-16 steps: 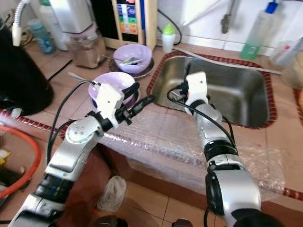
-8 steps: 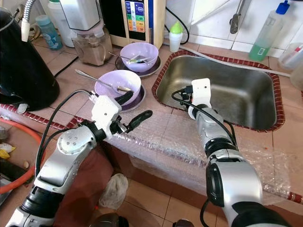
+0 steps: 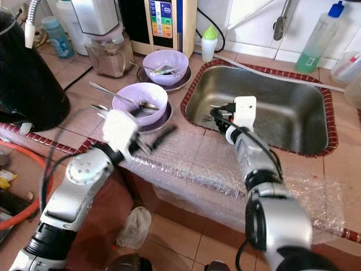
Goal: Kitchen organization
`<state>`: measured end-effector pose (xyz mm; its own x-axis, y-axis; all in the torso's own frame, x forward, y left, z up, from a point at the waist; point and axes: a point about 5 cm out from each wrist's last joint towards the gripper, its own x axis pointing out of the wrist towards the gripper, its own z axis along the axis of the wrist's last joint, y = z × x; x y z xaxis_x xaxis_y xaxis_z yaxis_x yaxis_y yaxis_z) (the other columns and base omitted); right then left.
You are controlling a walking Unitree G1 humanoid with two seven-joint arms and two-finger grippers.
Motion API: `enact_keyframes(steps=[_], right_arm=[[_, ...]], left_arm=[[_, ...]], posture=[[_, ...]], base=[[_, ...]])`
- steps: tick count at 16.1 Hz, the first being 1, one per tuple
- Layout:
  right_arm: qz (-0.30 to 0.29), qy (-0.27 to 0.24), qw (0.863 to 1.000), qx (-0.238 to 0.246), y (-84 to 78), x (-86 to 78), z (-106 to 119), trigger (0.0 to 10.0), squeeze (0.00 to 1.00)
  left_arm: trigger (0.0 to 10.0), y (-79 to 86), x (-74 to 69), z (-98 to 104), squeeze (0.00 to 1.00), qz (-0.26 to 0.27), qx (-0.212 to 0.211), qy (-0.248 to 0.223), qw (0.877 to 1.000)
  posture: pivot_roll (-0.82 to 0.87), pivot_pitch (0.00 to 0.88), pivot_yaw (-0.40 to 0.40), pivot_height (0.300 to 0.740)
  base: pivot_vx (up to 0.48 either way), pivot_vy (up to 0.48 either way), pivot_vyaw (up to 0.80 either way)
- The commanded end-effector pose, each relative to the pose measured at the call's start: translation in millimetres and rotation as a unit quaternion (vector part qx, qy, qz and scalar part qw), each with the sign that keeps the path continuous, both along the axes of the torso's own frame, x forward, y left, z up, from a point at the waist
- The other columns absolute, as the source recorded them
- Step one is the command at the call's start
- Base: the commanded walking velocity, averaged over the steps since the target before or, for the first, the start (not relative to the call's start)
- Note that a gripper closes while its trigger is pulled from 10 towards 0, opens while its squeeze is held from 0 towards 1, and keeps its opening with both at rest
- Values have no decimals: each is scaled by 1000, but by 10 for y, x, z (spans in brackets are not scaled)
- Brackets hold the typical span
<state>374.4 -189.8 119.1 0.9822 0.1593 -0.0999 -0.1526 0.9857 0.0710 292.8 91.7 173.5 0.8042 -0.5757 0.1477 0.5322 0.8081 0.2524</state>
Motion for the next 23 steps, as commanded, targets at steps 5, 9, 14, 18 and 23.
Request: enact_keyframes(steps=[5,9,14,18,23], right_arm=[[-45,-60,995,60,55,-326,-89,10000,0],[-50,-47,995,71,210,-527,-149,10000,0],[-23,-37,998,42,417,-712,-150,10000,0],[-3,-52,997,48,537,-771,-42,10000,0],[25,-55,995,86,566,-892,24,10000,0]], left_arm=[[10000,522,199,54,1000,190,-14,-40,981],[10000,741,380,5,0,267,-94,13,959],[10000,751,674,55,0,279,-176,73,941],[10000,686,869,-44,0,275,-221,162,922],[0,684,985,-78,0,264,-291,213,895]], posture=[[13,48,12,740],[13,48,12,740],[-58,43,25,740],[-89,51,49,740],[-105,52,59,740]], base=[[0,0,0],[0,0,0],[0,0,0],[0,0,0],[0,0,0]])
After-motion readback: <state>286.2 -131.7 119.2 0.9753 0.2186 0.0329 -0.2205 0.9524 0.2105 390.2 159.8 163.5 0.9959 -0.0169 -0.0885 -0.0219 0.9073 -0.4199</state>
